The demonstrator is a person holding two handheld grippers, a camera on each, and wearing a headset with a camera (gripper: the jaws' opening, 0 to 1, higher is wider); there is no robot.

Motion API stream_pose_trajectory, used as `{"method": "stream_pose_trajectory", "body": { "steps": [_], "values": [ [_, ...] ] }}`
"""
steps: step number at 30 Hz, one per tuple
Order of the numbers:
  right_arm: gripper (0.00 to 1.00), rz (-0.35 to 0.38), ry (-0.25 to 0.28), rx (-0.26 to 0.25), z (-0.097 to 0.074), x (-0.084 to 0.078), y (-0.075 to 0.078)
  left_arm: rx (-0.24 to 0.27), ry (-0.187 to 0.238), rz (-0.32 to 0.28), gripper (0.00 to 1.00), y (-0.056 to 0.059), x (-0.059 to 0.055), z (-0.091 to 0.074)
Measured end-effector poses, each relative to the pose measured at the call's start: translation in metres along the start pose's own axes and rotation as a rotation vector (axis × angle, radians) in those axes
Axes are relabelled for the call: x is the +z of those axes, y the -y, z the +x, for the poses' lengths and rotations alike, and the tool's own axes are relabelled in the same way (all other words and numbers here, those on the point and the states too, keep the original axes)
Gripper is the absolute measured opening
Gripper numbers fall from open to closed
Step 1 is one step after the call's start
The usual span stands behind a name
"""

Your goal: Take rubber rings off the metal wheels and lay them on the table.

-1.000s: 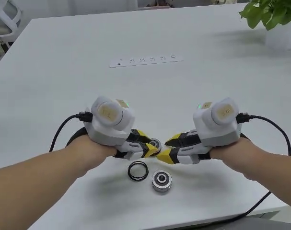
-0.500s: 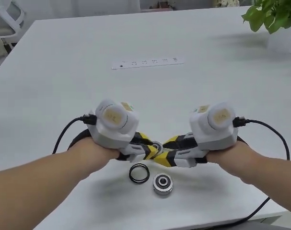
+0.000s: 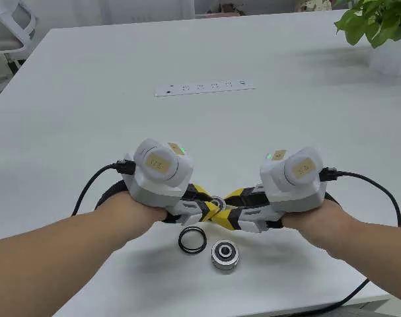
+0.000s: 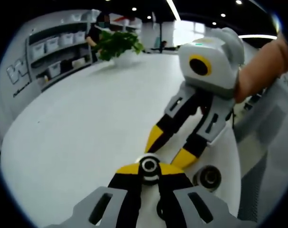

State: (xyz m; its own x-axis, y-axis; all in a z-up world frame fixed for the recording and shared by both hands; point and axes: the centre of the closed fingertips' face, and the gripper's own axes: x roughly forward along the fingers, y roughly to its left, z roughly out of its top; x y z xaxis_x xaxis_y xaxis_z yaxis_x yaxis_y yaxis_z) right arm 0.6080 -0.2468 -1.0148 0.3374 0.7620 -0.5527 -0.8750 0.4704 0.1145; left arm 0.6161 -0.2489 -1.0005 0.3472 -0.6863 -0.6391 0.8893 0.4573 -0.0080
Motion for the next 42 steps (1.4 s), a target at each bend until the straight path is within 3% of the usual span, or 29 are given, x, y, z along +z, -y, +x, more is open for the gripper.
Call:
{"method": "stream_pose_trajectory", "body": {
  "steps": [11, 21, 23, 29, 35, 42],
  "values": [
    [0.14, -0.018, -0.014, -0.005, -0.006, -0.006, 0.001, 0.004, 0.004, -0.009, 0.13, 0.000, 0.000, 0.000],
    [0.08, 0.016, -0.015, -0.001, -0.007, -0.007, 0.002, 0.008, 0.005, -0.027, 0.13, 0.000, 0.000, 0.001],
    [0.01, 0.014, -0.017, -0.018, -0.007, -0.007, 0.005, 0.009, 0.005, -0.029, 0.13, 0.000, 0.000, 0.001],
    [0.00, 0.049, -0.014, -0.014, -0.007, -0.007, 0.005, 0.015, 0.004, -0.027, 0.13, 0.000, 0.000, 0.001],
    [0.00, 0.232, 0.017, -0.013, -0.010, -0.008, 0.009, 0.025, -0.001, -0.008, 0.12, 0.000, -0.001, 0.002],
    [0.00, 0.300, 0.055, -0.027, -0.015, -0.006, 0.013, 0.027, 0.000, -0.008, 0.12, 0.001, -0.001, 0.001]
  ]
}}
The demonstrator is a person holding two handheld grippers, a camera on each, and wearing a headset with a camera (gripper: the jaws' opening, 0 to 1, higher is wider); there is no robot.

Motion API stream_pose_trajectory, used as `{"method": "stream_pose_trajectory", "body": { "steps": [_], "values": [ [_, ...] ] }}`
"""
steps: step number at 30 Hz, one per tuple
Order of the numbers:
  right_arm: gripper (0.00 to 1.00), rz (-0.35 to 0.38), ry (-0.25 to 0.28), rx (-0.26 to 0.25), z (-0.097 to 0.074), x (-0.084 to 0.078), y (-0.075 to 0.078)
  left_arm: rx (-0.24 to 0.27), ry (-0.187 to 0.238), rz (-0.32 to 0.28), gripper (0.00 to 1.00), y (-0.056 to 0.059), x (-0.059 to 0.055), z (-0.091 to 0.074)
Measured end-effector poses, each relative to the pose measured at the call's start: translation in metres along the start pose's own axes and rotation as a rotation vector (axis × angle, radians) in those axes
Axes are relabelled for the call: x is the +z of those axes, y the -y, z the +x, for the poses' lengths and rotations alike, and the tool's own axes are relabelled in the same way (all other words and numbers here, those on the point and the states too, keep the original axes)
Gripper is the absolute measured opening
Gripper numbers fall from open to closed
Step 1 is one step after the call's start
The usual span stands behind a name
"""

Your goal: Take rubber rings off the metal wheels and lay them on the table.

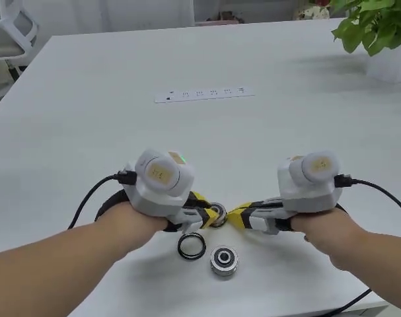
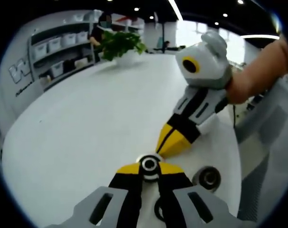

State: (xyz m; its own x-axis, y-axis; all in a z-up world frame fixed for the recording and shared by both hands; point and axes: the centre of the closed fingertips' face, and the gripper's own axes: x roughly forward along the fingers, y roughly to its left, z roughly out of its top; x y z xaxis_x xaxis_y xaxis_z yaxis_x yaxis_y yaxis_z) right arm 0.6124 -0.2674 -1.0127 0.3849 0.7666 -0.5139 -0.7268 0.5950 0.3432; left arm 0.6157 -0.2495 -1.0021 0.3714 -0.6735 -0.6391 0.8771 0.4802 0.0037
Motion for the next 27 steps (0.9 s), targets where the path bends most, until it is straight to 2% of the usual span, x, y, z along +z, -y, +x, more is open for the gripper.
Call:
{"method": "stream_pose_trajectory", "body": {
  "steps": [5, 9, 16, 27],
  "values": [
    [0.00, 0.062, 0.038, -0.002, -0.004, 0.005, -0.001, 0.003, -0.003, 0.000, 0.12, 0.001, 0.000, -0.001],
    [0.00, 0.111, 0.065, 0.016, -0.005, 0.009, -0.006, 0.008, -0.005, 0.002, 0.12, 0.001, 0.000, -0.001],
    [0.00, 0.126, 0.067, 0.022, -0.004, 0.009, -0.009, 0.018, -0.009, -0.001, 0.12, 0.001, 0.000, -0.001],
    [0.00, 0.129, 0.071, 0.062, -0.003, 0.012, -0.018, 0.013, -0.008, 0.001, 0.11, 0.001, 0.000, -0.001]
  ]
}}
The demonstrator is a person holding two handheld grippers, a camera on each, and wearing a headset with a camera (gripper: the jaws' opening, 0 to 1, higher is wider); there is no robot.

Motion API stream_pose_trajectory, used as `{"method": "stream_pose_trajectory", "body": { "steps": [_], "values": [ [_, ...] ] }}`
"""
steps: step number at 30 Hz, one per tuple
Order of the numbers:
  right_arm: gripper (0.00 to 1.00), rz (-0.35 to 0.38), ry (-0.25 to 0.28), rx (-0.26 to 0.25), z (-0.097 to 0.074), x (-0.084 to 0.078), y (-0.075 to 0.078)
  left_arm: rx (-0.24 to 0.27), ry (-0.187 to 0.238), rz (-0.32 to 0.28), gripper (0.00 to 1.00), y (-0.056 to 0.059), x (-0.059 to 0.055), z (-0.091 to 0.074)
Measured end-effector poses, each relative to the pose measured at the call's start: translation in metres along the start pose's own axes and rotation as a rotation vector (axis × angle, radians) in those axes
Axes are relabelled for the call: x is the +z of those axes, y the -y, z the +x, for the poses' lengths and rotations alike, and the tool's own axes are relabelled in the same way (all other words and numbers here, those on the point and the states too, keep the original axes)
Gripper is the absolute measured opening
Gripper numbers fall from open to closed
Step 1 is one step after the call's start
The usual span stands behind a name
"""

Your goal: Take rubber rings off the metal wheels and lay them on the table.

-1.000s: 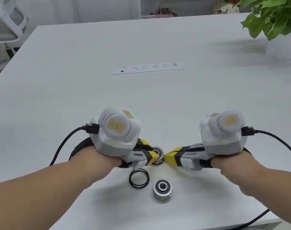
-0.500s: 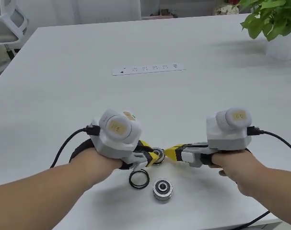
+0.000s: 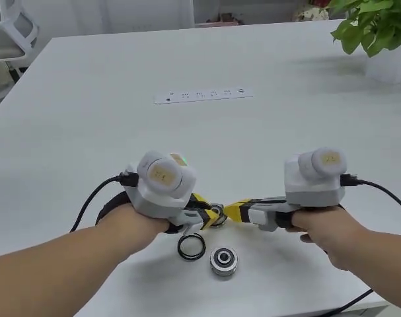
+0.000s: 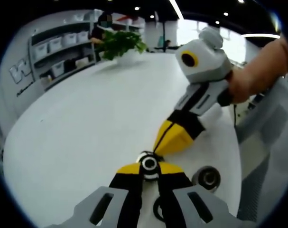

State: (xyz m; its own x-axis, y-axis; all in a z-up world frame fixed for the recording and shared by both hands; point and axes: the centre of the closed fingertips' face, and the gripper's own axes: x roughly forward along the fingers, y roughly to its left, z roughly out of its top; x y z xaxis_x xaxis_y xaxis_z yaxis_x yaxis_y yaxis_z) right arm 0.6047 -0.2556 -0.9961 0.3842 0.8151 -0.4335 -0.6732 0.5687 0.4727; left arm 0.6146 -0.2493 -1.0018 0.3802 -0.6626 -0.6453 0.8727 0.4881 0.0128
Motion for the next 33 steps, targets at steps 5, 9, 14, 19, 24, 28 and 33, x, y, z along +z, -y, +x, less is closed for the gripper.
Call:
{"method": "stream_pose_trajectory", "body": {
  "steps": [5, 9, 14, 19, 24, 28, 33],
  "values": [
    [0.00, 0.001, 0.002, 0.034, 0.002, 0.001, -0.005, 0.001, 0.000, 0.000, 0.11, 0.000, 0.000, 0.000],
    [0.00, -0.018, 0.002, 0.073, 0.004, 0.004, -0.013, 0.002, 0.000, -0.004, 0.12, 0.000, -0.001, 0.001],
    [0.00, -0.019, 0.005, 0.066, 0.003, 0.004, -0.009, -0.002, 0.009, 0.004, 0.12, 0.001, 0.000, 0.001],
    [0.00, -0.016, 0.010, 0.064, 0.002, 0.008, -0.009, -0.013, 0.006, 0.008, 0.14, 0.001, 0.000, 0.000],
    [0.00, -0.007, 0.023, 0.061, 0.000, 0.013, -0.011, -0.030, 0.000, 0.009, 0.17, 0.000, -0.001, -0.008],
    [0.00, 0.005, 0.036, 0.067, -0.003, 0.017, -0.015, -0.040, 0.018, 0.012, 0.20, 0.002, 0.002, -0.018],
    [0.00, 0.021, 0.057, 0.068, -0.006, 0.022, -0.014, -0.042, 0.054, 0.002, 0.26, 0.002, 0.008, -0.034]
  ]
}}
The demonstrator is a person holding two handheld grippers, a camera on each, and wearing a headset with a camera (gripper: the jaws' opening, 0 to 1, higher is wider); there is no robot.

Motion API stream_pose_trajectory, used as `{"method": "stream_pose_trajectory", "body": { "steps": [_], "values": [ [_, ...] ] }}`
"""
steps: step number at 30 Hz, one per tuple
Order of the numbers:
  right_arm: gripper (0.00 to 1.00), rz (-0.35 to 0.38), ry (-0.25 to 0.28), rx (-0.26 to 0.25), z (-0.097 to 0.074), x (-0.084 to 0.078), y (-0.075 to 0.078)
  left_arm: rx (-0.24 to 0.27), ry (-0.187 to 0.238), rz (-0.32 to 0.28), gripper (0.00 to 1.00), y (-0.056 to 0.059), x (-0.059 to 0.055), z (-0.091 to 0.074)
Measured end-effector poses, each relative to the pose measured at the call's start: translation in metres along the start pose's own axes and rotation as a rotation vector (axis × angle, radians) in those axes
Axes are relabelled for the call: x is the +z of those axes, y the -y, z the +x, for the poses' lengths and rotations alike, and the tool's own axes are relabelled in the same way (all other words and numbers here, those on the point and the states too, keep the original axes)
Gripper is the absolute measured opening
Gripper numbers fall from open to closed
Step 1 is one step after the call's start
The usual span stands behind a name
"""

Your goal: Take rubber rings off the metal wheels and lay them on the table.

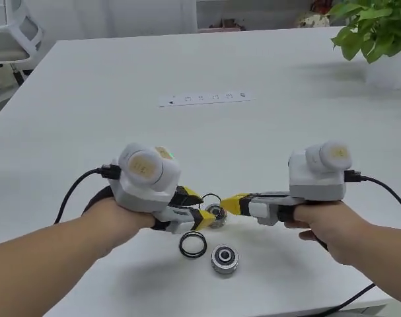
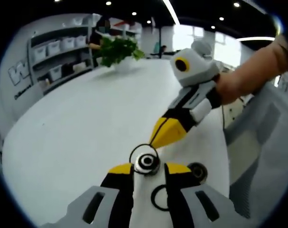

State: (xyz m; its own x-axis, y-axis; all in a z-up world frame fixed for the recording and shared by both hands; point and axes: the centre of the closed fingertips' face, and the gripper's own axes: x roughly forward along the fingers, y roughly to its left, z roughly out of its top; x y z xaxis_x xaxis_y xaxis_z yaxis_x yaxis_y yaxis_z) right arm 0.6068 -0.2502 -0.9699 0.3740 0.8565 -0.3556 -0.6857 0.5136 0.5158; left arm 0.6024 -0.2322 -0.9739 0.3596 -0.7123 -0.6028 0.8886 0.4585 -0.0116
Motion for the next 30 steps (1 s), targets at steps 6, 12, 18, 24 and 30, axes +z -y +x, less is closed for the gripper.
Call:
{"method": "stream_pose_trajectory", "body": {
  "steps": [6, 12, 18, 24, 30],
  "values": [
    [0.00, 0.007, 0.019, 0.026, -0.002, 0.006, -0.009, -0.006, 0.035, 0.001, 0.33, 0.003, 0.002, -0.020],
    [0.00, 0.004, 0.015, 0.061, -0.001, 0.009, -0.022, -0.008, 0.069, -0.017, 0.40, 0.008, 0.002, -0.040],
    [0.00, -0.002, -0.009, 0.095, 0.001, 0.007, -0.034, -0.007, 0.098, -0.031, 0.49, 0.017, 0.003, -0.059],
    [0.00, -0.007, -0.066, 0.127, 0.004, -0.007, -0.045, 0.000, 0.116, -0.041, 0.55, 0.018, -0.001, -0.076],
    [0.00, -0.016, -0.122, 0.144, 0.011, -0.019, -0.049, 0.018, 0.127, -0.056, 0.59, 0.019, -0.005, -0.092]
  ]
}}
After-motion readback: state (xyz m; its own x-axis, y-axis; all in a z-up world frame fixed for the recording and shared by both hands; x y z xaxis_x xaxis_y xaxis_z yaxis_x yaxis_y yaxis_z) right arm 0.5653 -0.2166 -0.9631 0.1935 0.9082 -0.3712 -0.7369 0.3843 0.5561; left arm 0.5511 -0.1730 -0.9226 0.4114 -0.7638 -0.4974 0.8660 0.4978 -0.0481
